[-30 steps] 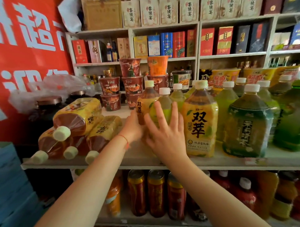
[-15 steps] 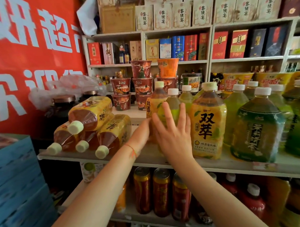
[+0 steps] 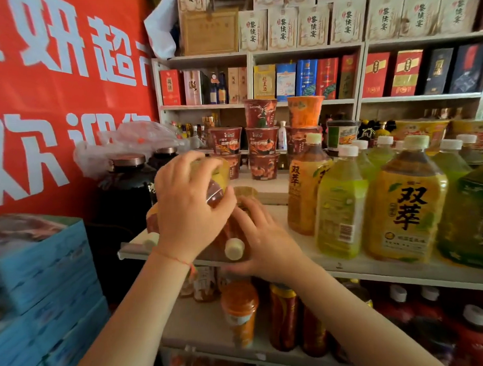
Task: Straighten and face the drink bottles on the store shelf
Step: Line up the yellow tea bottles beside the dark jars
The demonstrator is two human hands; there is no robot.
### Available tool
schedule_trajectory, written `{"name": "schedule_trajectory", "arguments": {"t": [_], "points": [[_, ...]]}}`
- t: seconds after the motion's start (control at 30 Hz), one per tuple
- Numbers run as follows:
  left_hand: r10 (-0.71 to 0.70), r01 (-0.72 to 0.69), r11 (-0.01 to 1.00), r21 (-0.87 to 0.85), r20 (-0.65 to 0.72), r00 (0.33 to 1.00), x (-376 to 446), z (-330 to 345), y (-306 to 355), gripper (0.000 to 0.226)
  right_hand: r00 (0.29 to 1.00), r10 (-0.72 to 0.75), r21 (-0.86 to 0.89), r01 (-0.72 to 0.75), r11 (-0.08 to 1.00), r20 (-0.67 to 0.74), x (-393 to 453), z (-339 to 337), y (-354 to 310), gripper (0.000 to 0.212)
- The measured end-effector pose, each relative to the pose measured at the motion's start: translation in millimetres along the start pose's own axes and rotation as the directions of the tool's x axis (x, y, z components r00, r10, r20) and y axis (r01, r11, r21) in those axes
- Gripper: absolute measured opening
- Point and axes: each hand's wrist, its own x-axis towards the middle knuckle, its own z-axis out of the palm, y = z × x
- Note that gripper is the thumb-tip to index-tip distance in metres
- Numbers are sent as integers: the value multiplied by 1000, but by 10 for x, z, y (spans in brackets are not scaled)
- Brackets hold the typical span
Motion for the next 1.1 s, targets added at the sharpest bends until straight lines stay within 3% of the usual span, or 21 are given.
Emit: {"name": "schedule_trajectory", "arguments": {"t": [0.17, 0.3, 0.4, 0.47, 0.57, 0.63, 0.77, 0.87, 1.0, 1.1], "points": [[-62, 131, 972, -194, 328, 943, -270, 93, -550, 75, 978, 77, -64, -91, 994, -195, 150, 201, -64, 98], [-47, 95, 976, -197, 236, 971, -214, 199, -601, 65, 965, 71, -106, -100, 989, -252, 177, 120, -96, 99], [-42, 86, 978, -192, 220, 975, -175, 275, -608, 62, 934, 236, -28, -253, 967, -269, 210, -81, -84, 86], [-50, 90, 977, -191, 203, 978, -194, 313, -622, 62, 843, 410, 231, -346, 909, -349, 246, -267, -66, 68], [-54, 85, 978, -188, 164, 985, -195, 342, -629, 63, 688, 563, 535, -293, 792, -457, 368, -489, -54, 24], [-53, 82, 976, -202, 145, 988, -190, 359, -626, 62, 633, 603, 583, -280, 763, -485, 494, -597, -46, 27], [-52, 81, 975, -205, 142, 988, -195, 373, -624, 61, 650, 676, 625, -378, 683, -346, 779, -832, 29, 30], [-46, 73, 978, -198, 138, 989, -196, 373, -629, 61, 670, 705, 559, -500, 661, -232, 1008, -865, 117, 22], [-53, 74, 982, -175, 123, 991, -214, 391, -631, 60, 644, 719, 475, -563, 676, -260, 1169, -684, 181, 19], [-54, 71, 983, -169, 107, 993, -215, 401, -630, 58, 615, 703, 498, -512, 700, -357, 1106, -570, 177, 29]]}}
